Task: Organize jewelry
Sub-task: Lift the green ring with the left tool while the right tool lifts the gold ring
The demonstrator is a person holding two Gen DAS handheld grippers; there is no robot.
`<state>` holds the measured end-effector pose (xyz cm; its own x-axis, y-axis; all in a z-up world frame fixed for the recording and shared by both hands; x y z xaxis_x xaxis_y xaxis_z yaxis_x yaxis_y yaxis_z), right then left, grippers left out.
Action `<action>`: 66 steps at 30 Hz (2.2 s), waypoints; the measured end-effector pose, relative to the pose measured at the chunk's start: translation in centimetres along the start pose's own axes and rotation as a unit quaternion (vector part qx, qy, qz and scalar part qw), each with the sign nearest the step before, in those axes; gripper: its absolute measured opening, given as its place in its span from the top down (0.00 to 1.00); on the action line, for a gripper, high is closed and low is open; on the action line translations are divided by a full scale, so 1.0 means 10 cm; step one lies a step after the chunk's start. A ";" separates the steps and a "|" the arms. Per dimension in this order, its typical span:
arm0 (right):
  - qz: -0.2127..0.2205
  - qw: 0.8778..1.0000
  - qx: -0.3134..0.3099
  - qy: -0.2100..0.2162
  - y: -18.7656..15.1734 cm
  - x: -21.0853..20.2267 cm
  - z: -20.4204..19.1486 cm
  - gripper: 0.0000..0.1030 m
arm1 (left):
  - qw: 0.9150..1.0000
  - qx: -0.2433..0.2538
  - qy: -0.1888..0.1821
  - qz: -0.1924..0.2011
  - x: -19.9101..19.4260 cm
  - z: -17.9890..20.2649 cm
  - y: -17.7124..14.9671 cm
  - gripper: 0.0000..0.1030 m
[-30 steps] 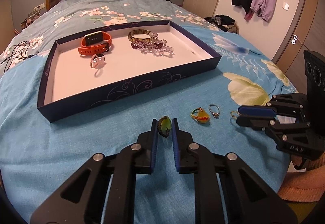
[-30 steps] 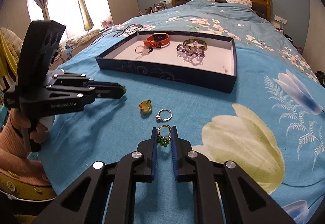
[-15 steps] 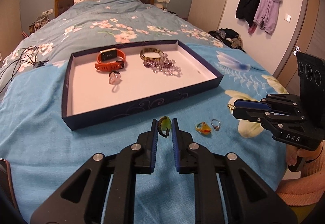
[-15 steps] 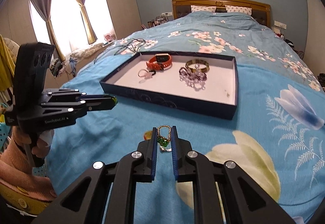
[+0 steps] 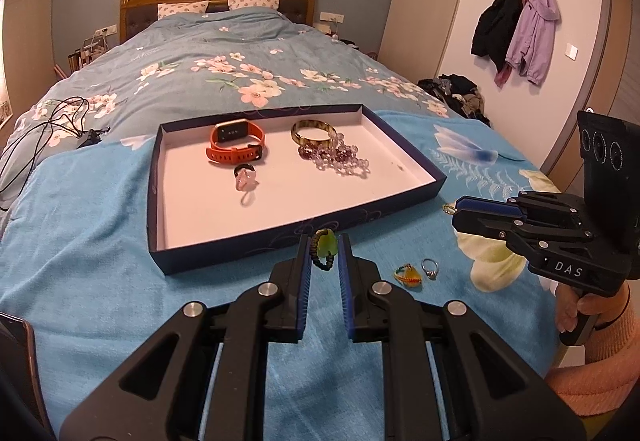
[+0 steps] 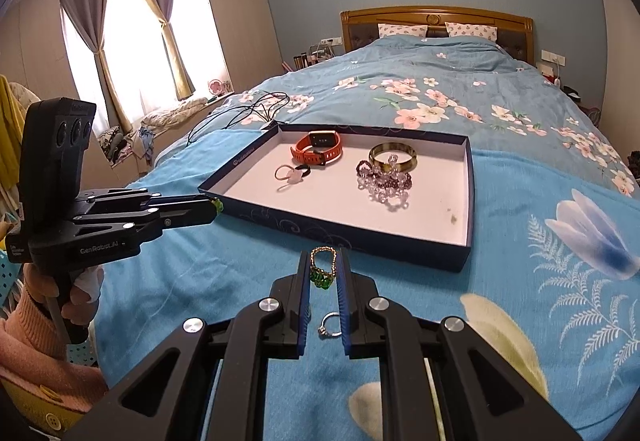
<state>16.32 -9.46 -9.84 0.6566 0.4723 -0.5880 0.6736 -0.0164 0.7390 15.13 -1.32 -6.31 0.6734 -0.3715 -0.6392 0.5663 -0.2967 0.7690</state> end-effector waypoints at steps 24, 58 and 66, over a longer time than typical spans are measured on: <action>0.024 1.000 -0.007 0.005 0.27 0.05 -0.03 0.89 | 1.000 -0.001 0.007 0.012 -0.04 -0.05 0.14 0.87; 0.024 0.999 -0.020 -0.001 0.48 0.23 -0.02 0.89 | 1.000 0.004 0.019 0.018 0.02 -0.12 0.30 0.87; 0.024 0.999 -0.022 -0.003 0.49 0.28 0.00 0.89 | 1.000 0.003 0.022 0.018 0.06 -0.19 0.34 0.87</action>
<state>21.46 -8.27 -7.83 0.6898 0.4664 -0.5537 0.6261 -0.0003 0.7797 18.36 -0.85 -4.03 0.7131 -0.3430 -0.6114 0.5386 -0.2901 0.7910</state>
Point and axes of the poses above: each gripper's, at about its wrist camera, not at the fingertips, and x roughly the way its jaws point, z to its right, y to its top, the point moved 4 cm from there along x, roughly the way its jaws point, and after that the axes turned 11 degrees about x, right-handed, at the moved point
